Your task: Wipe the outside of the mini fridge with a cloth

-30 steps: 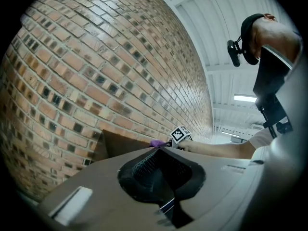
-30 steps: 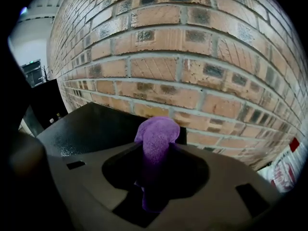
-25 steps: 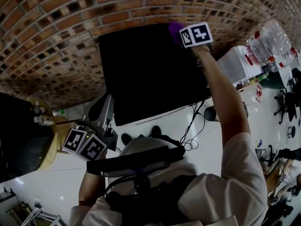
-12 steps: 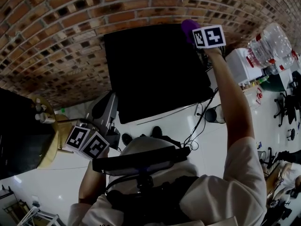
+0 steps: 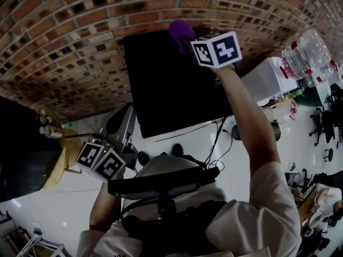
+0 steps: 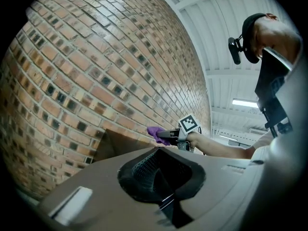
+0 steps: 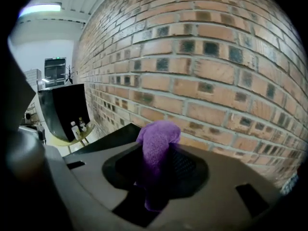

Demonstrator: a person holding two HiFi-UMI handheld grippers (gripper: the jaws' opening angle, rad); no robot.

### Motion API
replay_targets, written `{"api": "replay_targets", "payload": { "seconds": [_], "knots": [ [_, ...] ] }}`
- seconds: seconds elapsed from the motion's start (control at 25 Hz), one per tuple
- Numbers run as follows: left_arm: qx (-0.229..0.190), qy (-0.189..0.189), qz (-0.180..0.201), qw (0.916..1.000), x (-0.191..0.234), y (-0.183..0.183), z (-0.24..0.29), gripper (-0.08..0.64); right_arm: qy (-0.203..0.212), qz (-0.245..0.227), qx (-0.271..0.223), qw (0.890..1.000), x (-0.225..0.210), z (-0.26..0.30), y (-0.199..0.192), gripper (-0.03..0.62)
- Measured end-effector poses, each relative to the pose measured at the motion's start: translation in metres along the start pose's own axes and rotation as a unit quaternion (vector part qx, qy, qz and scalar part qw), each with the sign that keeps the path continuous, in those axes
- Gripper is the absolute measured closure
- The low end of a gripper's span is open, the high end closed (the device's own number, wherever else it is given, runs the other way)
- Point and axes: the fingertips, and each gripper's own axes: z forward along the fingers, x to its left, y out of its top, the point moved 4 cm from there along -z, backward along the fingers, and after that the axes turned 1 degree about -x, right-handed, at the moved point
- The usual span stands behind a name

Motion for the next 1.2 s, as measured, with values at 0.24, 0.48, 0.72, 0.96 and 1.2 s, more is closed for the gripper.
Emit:
{"api": "replay_targets", "payload": {
  "seconds": [0.24, 0.48, 0.72, 0.96, 1.2],
  "knots": [
    [0.003, 0.008, 0.011, 0.9999, 0.018, -0.005, -0.014, 0.552, 0.059, -0.016, -0.004, 0.998, 0.075, 0.023, 0.011, 0.457],
    [-0.002, 0.013, -0.017, 0.9998, 0.014, -0.002, -0.019, 0.552, 0.109, -0.030, 0.006, 0.994, 0.133, 0.037, 0.009, 0.457],
    [0.000, 0.010, -0.023, 0.9997, 0.016, -0.003, -0.018, 0.552, 0.137, -0.059, 0.022, 0.989, 0.171, 0.046, 0.000, 0.457],
    [0.007, 0.001, 0.011, 0.9999, 0.023, -0.009, -0.018, 0.552, 0.138, -0.067, 0.042, 0.987, 0.172, 0.050, -0.014, 0.457],
    [0.001, 0.009, -0.019, 0.9998, 0.011, -0.001, -0.011, 0.551, 0.132, -0.054, 0.049, 0.989, 0.157, 0.047, -0.028, 0.457]
  ]
}}
